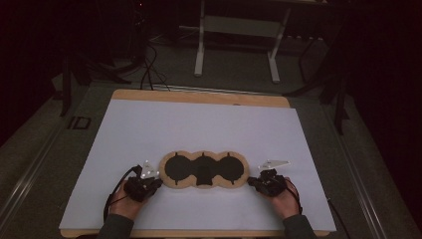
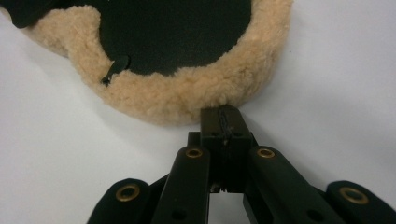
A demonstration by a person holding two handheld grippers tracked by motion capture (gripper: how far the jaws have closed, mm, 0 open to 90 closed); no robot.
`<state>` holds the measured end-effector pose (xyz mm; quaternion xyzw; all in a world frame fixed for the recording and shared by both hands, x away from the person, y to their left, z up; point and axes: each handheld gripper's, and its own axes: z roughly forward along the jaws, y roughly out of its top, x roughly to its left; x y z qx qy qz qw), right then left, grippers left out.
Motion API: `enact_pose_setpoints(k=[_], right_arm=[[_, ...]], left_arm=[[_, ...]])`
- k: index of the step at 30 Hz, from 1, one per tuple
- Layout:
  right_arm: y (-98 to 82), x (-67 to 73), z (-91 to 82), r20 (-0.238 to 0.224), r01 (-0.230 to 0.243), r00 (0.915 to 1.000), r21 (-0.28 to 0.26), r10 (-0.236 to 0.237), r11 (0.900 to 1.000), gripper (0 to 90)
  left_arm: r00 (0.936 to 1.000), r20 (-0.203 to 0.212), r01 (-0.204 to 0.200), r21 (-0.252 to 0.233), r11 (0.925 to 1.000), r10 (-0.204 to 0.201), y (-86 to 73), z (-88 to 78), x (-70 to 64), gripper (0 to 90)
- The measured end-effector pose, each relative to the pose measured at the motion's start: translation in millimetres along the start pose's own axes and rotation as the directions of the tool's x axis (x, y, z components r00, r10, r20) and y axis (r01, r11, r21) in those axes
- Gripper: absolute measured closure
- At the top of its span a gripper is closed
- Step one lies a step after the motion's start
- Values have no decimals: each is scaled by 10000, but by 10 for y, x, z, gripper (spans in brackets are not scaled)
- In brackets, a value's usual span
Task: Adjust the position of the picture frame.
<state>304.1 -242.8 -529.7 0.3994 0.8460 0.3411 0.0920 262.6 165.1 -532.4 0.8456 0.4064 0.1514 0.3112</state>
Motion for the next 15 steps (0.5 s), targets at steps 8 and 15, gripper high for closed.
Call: enact_pose_setpoints(k=[8, 15], right_arm=[[12, -16, 16, 151, -96, 9998, -114, 98, 9999, 896], [20, -34, 31, 229, -141, 9996, -229, 146, 9996, 896]], left_arm=[[9999, -83, 90, -19, 10000, -90, 40, 35, 25, 900], [9997, -205, 162, -70, 9998, -164, 66, 63, 39, 900]])
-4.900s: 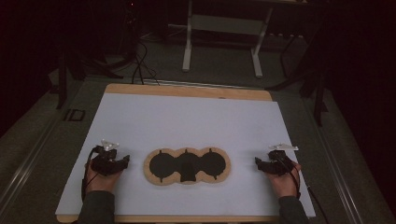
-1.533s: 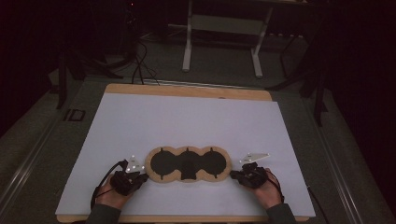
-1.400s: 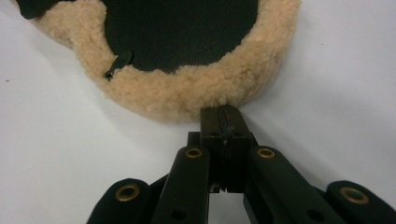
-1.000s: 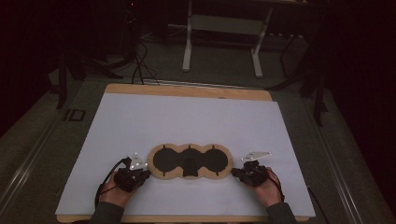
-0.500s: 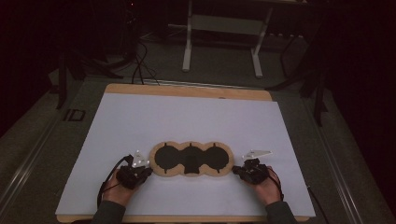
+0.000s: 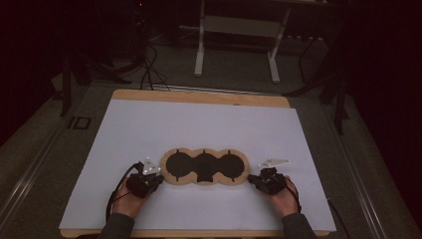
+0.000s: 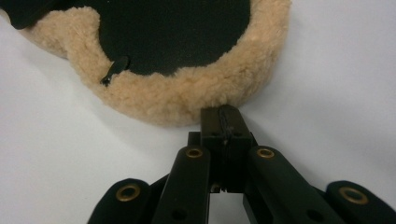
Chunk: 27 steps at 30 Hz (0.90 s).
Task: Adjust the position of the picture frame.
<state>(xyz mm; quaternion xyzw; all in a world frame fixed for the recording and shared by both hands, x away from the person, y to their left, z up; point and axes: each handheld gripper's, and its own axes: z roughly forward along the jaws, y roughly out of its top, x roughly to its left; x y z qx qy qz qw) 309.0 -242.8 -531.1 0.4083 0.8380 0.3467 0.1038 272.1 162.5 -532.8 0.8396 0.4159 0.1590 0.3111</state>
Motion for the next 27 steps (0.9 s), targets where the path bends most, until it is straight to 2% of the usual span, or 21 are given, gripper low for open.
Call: enact_pose_setpoints(k=[4, 6, 9, 13, 20, 27], right_arm=[[-2, -6, -3, -39, 13, 10000, 5, -13, 10000, 885], [-3, -12, -9, -1, 27, 10000, -4, -27, 10000, 852], [-10, -30, -23, 120, -58, 9999, -64, 59, 10000, 780], [-19, -65, -43, 223, -205, 9995, -178, 209, 9996, 726], [-31, -116, -96, 452, -541, 9974, -504, 564, 9973, 650], [-43, -167, -131, 621, -905, 9935, -721, 951, 9933, 614]], left_arm=[[10000, -26, 23, 18, 10000, -23, -4, -8, 3, 898], [9999, -16, 99, -75, 9999, -100, -10, -21, 4, 870], [9995, 148, 284, -327, 9991, -280, -19, -59, 15, 848], [9984, 313, 489, -712, 9963, -468, -31, -116, 33, 825], [9981, 380, 522, -1171, 9917, -481, -26, -171, 32, 777], [9978, 496, 528, -1666, 9846, -451, -24, -216, 10, 717]])
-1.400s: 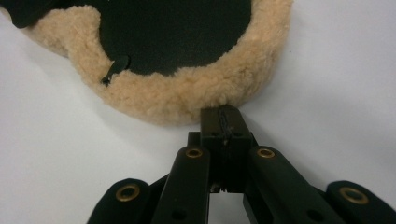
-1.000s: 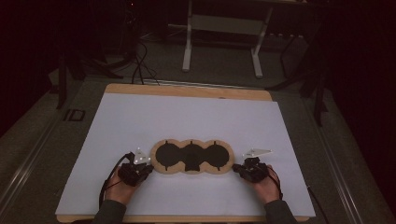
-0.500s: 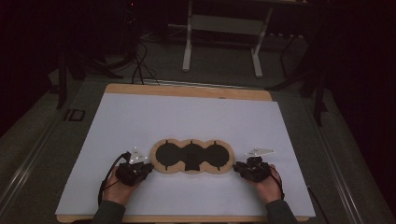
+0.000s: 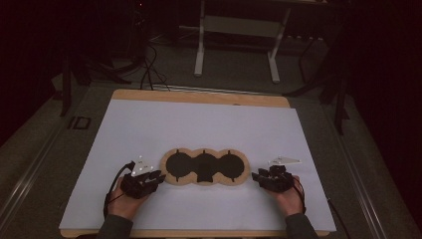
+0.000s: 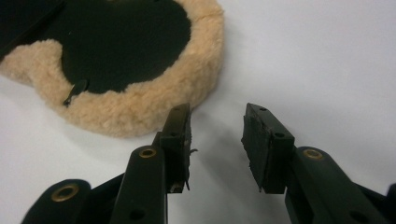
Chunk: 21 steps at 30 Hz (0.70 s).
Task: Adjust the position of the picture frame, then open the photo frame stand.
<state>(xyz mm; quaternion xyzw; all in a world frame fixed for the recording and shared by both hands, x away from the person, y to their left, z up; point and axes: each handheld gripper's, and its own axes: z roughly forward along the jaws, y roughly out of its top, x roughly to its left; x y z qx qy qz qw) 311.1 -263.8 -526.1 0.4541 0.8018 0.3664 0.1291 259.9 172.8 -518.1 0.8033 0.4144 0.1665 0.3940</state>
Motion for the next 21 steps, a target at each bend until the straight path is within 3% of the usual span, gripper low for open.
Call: enact_pose_setpoints(k=[12, 17, 21], right_arm=[[-6, -47, -23, 147, -347, 9993, -238, 350, 9991, 574], [-8, -57, -37, 215, -438, 9988, -344, 446, 9984, 568], [-12, -65, -47, 193, -492, 9986, -380, 499, 9981, 567]], left_arm=[[9996, 290, 34, -788, 9969, -11, 32, -50, -87, 642], [9970, 738, 329, -1169, 9926, -243, 44, -64, -136, 655], [9965, 809, 322, -1281, 9912, -220, 56, -56, -183, 660]])
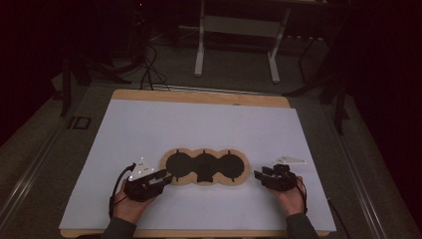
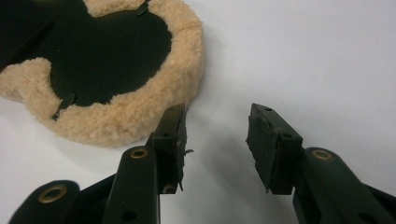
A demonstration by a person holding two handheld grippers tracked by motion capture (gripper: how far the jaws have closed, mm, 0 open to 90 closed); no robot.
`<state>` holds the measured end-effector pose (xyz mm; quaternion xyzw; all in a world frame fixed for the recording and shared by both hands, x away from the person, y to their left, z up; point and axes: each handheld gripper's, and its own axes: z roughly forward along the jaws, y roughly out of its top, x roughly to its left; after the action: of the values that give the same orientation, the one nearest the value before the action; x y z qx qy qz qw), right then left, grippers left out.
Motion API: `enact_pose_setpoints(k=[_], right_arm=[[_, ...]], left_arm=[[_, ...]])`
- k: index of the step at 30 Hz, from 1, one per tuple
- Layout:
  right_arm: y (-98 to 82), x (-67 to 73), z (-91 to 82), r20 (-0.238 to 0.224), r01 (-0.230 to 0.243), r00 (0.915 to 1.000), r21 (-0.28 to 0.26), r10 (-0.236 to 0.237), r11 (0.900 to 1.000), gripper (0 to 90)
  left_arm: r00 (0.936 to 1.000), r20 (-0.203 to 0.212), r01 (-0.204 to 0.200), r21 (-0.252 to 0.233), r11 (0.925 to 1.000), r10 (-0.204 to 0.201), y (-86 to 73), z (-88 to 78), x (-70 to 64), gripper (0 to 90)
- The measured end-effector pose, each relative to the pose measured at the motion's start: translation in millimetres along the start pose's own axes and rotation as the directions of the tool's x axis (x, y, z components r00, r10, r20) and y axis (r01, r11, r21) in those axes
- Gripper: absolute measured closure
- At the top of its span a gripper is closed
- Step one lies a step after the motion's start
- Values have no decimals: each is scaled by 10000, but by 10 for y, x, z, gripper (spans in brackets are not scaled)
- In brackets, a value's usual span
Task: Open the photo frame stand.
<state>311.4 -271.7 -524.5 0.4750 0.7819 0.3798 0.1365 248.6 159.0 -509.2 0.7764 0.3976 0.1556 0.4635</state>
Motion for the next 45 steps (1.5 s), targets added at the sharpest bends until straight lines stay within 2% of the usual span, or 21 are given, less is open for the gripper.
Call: enact_pose_setpoints(k=[6, 15, 25, 35, 40, 45], right_arm=[[0, 3, 3, -123, 52, 9999, 20, -52, 10000, 585], [-2, 2, 5, -164, 45, 9999, 26, -44, 10000, 592], [-7, -4, -1, -172, -29, 9998, 20, 30, 10000, 599], [-7, -6, -1, -109, -55, 9999, 16, 55, 10000, 589], [-11, -10, -1, -136, -117, 9998, -10, 117, 9999, 591], [-16, -14, 0, -116, -176, 9998, 25, 176, 9998, 591]], left_arm=[[9999, 6, -108, -34, 9999, 108, 2, 18, -51, 655], [9995, 228, -230, -17, 9997, 231, 9, 60, -136, 640], [9997, 75, -228, 24, 9997, 228, 23, 82, -171, 665], [9988, 453, -181, 368, 9992, 164, 42, 215, -297, 627], [9967, 669, -505, 549, 9972, 468, 43, 269, -386, 673], [9946, 875, -615, 597, 9963, 562, 49, 316, -465, 697]])
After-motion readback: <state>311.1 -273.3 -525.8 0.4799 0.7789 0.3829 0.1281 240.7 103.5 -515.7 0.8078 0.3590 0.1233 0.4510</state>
